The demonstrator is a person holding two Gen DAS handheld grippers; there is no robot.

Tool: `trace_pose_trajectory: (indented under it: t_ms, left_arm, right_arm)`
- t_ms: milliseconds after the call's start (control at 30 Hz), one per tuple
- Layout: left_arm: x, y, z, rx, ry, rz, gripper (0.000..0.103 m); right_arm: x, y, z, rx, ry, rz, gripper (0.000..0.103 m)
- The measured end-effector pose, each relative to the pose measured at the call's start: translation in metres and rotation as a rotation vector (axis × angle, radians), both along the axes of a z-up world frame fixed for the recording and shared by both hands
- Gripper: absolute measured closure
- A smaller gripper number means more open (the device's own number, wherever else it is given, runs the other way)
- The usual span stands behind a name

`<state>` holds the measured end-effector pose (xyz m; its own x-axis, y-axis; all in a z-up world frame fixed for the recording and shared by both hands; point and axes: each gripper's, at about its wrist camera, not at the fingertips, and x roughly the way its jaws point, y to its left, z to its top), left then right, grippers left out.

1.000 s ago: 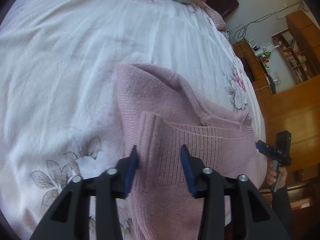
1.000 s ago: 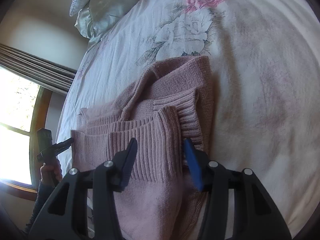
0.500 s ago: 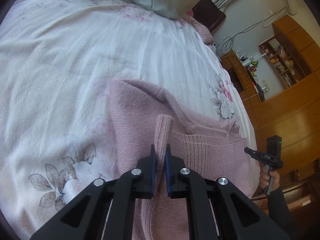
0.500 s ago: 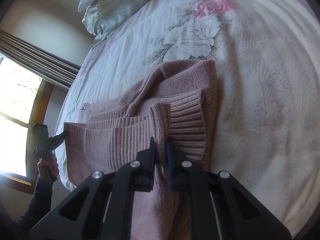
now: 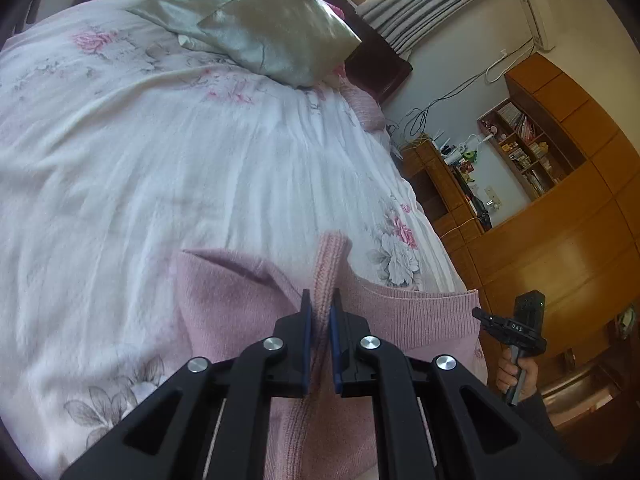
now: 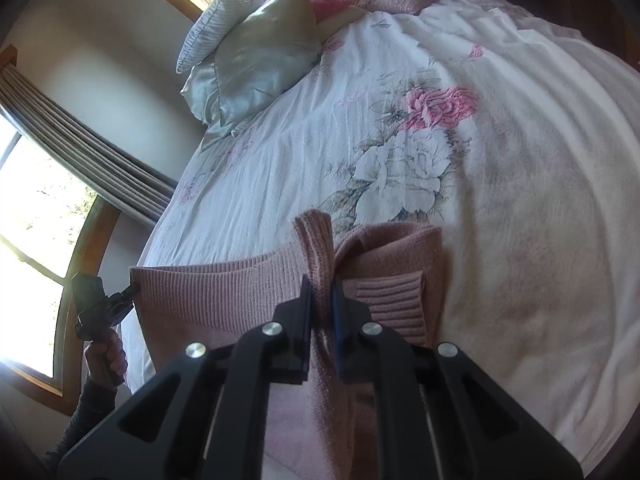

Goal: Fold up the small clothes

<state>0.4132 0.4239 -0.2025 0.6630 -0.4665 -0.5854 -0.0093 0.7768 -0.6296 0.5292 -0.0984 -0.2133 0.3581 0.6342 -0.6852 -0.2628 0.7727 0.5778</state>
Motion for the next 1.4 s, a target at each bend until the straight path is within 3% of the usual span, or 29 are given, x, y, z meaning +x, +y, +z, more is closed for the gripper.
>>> trace_pose_trajectory:
  t_ms: [233,367,533,800,867,933,1000,1100,1200,1233,1267,1300,1367,1400]
  left_arm:
    - [0.054,0.023,-0.055,-0.042,0.145,0.079,0.096]
    - [0.062,0.029,-0.061,-0.099,0.136,0.095,0.096]
    - [0.070,0.030,-0.053,-0.080,0.125,0.085,0.096]
    - [0.091,0.033,-0.107,-0.066,0.290,0.133,0.095]
    - [0.084,0.041,-0.106,-0.095,0.275,0.173,0.090]
    - [0.069,0.045,-0.084,-0.051,0.202,0.213,0.084]
    - [0.053,0.035,-0.057,-0.035,0.101,0.153,0.083]
    - [0.044,0.006,-0.042,-0.022,0.056,0.023,0.080]
    - [0.059,-0.006,-0.071,0.014,0.165,0.000,0.079]
    - [0.064,-0.005,-0.086,0.037,0.217,0.016,0.079]
    - [0.067,-0.004,-0.100,0.057,0.248,0.025,0.083]
    - [0.068,-0.004,-0.108,0.073,0.260,0.032,0.092]
    - [0.065,-0.003,-0.104,0.072,0.252,0.043,0.092]
    - [0.059,-0.004,-0.095,0.064,0.236,0.045,0.087]
  right_arm:
    - [0.047,0.013,-0.046,-0.098,0.093,-0.073,0.096]
    - [0.053,0.010,-0.052,-0.076,0.096,-0.107,0.096]
    - [0.058,0.011,-0.046,-0.062,0.074,-0.118,0.096]
    - [0.070,0.007,-0.088,-0.111,0.151,-0.185,0.095]
    - [0.068,0.006,-0.091,-0.131,0.153,-0.195,0.091]
    - [0.060,0.000,-0.077,-0.136,0.102,-0.235,0.083]
    - [0.045,-0.003,-0.054,-0.130,0.015,-0.258,0.083]
    - [0.028,0.009,-0.047,-0.045,0.008,-0.154,0.083]
    - [0.028,0.018,-0.078,-0.053,0.094,-0.117,0.086]
    - [0.031,0.018,-0.089,-0.073,0.117,-0.128,0.098]
    - [0.033,0.013,-0.099,-0.094,0.129,-0.154,0.103]
    - [0.035,0.007,-0.107,-0.090,0.144,-0.168,0.103]
    - [0.034,0.001,-0.108,-0.054,0.171,-0.175,0.103]
    - [0.029,0.003,-0.098,-0.052,0.153,-0.158,0.102]
